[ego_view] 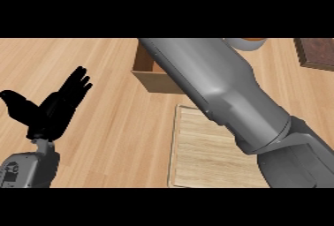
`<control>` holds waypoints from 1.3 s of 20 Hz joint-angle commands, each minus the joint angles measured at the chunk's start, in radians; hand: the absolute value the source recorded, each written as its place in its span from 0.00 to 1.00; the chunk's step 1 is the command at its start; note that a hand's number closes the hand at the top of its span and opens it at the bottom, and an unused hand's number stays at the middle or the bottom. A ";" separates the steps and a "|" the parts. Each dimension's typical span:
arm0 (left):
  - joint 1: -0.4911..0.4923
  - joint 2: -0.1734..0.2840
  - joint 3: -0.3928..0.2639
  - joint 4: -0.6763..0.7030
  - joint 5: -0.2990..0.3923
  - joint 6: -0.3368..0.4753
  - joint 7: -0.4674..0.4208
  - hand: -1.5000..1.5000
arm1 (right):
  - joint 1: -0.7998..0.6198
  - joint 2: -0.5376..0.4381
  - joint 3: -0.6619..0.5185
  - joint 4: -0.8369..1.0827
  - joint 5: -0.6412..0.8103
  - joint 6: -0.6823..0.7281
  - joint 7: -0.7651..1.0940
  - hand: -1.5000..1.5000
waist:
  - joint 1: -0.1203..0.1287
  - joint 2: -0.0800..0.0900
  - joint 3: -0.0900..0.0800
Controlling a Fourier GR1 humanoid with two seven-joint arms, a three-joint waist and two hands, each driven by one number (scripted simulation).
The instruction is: Pick the tomato from the tray and place it in the cardboard box
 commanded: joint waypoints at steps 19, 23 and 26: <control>0.033 -0.015 0.006 0.024 -0.010 0.002 -0.044 0.50 | 0.232 0.014 -0.077 0.128 -0.200 -0.320 0.140 0.00 | -0.027 -0.002 0.005; 0.001 -0.014 0.008 0.011 -0.009 0.016 -0.012 0.50 | 0.285 0.014 -0.028 0.093 -0.231 -0.427 0.048 0.00 | -0.026 -0.003 0.007; 0.017 -0.013 0.007 0.008 0.003 -0.004 -0.022 0.50 | 0.258 0.014 0.002 0.062 -0.201 -0.521 0.057 0.00 | -0.014 -0.006 0.006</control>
